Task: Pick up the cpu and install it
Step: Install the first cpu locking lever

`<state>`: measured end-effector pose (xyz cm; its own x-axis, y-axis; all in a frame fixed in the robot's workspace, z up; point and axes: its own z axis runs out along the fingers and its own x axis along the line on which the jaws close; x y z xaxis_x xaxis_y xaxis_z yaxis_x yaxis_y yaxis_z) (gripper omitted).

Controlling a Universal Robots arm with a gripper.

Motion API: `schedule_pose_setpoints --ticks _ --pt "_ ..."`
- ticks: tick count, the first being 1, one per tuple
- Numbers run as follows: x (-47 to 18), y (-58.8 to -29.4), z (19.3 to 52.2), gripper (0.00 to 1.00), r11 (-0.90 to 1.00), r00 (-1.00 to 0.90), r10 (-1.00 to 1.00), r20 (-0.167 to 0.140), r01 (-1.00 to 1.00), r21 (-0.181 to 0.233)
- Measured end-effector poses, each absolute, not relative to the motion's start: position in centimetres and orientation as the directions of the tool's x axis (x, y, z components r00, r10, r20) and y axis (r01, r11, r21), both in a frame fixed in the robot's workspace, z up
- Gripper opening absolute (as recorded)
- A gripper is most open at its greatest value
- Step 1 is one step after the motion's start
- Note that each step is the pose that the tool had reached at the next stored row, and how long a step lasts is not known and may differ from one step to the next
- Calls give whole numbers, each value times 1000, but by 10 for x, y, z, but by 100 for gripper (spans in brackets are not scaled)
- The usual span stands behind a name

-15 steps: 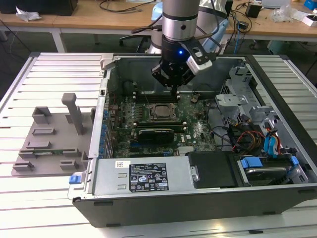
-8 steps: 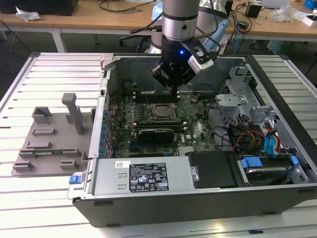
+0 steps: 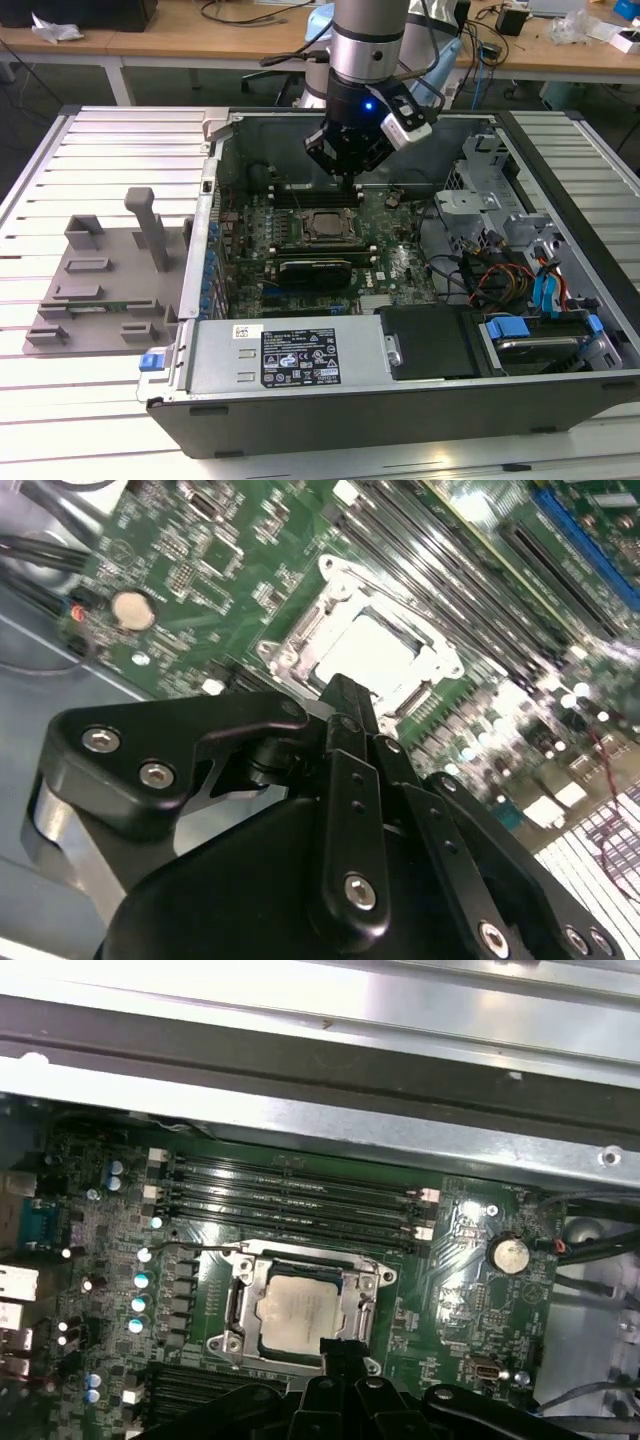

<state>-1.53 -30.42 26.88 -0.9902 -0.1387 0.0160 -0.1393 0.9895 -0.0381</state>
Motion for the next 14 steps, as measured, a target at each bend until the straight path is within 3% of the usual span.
schedule_pose_setpoints --ticks 14 --pt "-15 -304 279 11 998 -998 -54 16 -54 -38"
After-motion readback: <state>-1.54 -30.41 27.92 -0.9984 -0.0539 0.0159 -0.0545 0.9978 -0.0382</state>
